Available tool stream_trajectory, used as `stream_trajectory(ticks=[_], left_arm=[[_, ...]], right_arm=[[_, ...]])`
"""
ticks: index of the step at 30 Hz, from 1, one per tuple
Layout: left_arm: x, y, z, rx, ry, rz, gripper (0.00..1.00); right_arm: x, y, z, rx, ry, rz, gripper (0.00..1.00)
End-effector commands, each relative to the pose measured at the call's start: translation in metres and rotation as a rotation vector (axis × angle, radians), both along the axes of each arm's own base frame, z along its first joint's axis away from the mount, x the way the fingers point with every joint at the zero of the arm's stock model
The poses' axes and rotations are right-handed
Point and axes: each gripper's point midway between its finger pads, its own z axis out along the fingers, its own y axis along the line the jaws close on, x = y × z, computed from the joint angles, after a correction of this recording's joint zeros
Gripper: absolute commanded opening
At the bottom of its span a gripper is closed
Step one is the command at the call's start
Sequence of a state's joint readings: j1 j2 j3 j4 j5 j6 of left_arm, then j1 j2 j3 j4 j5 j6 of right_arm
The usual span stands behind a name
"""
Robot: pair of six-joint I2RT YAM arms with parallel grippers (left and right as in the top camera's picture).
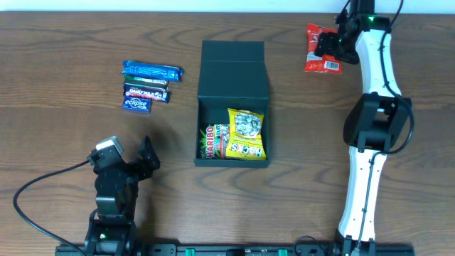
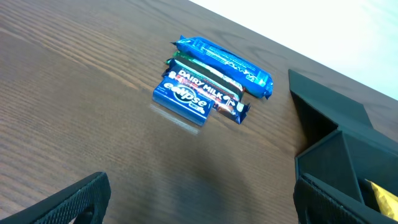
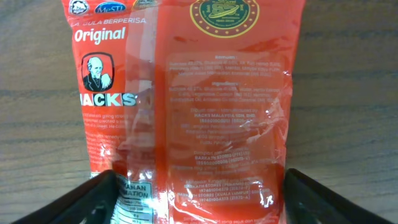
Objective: Pack container
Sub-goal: 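Grasp the red snack bag with the right gripper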
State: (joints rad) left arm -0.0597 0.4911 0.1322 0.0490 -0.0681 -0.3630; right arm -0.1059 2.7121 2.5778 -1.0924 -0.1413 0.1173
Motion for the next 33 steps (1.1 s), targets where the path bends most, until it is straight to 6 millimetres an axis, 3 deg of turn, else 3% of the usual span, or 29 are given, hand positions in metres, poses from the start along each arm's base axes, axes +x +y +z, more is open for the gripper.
stream_trajectory(ticks=[1, 10, 17, 19, 21, 24, 28, 33], left_arm=[[0.000, 0.005, 0.000, 0.010, 0.000, 0.027, 0.95], [-0.001, 0.008, 0.000, 0.015, -0.001, 0.040, 0.95], [-0.001, 0.007, 0.000, 0.015, -0.001, 0.039, 0.95], [-0.001, 0.008, 0.000, 0.015, -0.001, 0.040, 0.95], [-0.001, 0.008, 0.000, 0.015, -0.001, 0.040, 0.95], [-0.001, 0.007, 0.000, 0.015, -0.001, 0.039, 0.95], [-0.001, 0.008, 0.000, 0.015, -0.001, 0.040, 0.95], [-0.001, 0.007, 0.000, 0.015, -0.001, 0.039, 0.95]], right_arm=[[0.001, 0.003, -0.008, -0.017, 0.009, 0.014, 0.75], [0.000, 0.002, -0.008, -0.023, 0.011, 0.012, 0.32], [0.000, 0.002, -0.008, -0.023, 0.012, 0.012, 0.14], [0.001, 0.002, -0.003, -0.024, 0.005, 0.012, 0.03], [0.003, 0.001, 0.006, -0.027, -0.011, 0.012, 0.01], [0.008, 0.002, 0.030, -0.054, -0.059, 0.027, 0.01], [0.016, 0.009, 0.078, -0.115, -0.148, 0.049, 0.01], [0.018, 0.034, 0.170, -0.185, -0.322, 0.084, 0.01]])
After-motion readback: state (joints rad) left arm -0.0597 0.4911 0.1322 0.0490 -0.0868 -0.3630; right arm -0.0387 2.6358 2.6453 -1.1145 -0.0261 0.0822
